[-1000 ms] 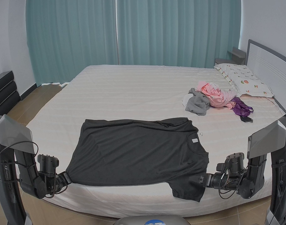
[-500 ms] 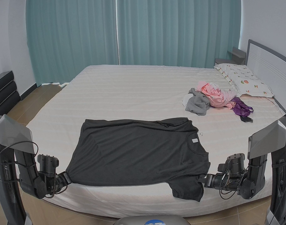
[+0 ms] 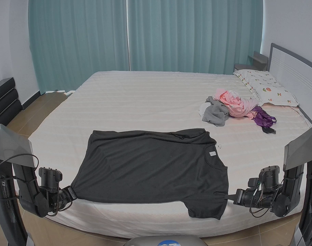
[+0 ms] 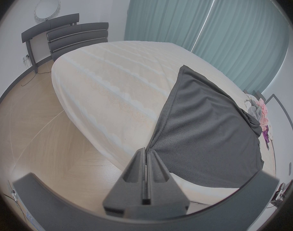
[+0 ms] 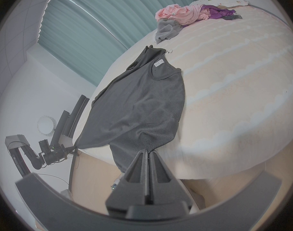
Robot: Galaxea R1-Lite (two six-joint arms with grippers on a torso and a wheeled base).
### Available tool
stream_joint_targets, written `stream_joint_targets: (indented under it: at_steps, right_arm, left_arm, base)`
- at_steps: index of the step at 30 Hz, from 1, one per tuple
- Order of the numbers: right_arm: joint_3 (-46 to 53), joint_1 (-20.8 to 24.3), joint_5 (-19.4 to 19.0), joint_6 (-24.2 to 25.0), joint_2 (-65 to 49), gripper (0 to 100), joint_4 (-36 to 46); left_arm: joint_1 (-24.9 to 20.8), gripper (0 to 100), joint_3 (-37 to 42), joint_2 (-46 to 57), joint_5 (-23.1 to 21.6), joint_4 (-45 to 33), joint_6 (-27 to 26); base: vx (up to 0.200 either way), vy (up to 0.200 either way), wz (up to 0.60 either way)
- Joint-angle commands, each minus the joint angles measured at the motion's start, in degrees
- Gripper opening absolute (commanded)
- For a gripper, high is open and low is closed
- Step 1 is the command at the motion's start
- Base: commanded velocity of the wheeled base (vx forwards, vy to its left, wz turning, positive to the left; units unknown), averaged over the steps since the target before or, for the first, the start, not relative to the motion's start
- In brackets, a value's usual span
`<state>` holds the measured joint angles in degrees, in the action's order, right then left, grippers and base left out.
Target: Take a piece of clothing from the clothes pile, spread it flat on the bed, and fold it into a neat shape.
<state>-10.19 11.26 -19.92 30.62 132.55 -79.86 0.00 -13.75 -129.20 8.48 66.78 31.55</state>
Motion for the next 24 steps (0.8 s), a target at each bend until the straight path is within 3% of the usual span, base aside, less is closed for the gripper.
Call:
stream_joint_targets:
  at_steps: [1,12,16,24]
  right_arm:
    - [2.02,-1.16,-0.73,0.49,-3.35,0,-0.03]
    - [7.55,-3.35,-4.43,0.49,-4.76,0,-3.99]
    - [10.19,-3.35,-4.87,0.49,-4.93,0,-7.68]
    - [10.19,-3.27,-4.95,0.40,-8.01,0,-4.16]
  left_arm:
    - [0.00,0,0.48,1.67,0.04,0.02,-0.17]
    - [0.09,0,1.80,2.90,0.39,0.02,-0.96]
    - [0.18,0,3.56,4.57,0.30,0.02,-3.60]
    - [0.35,0,5.84,5.53,0.30,0.02,-6.85]
  base:
    - [0.000,0.000,0.00]
    - [0.000,0.000,0.00]
    - [0.000,0.000,0.00]
    - [0.000,0.000,0.00]
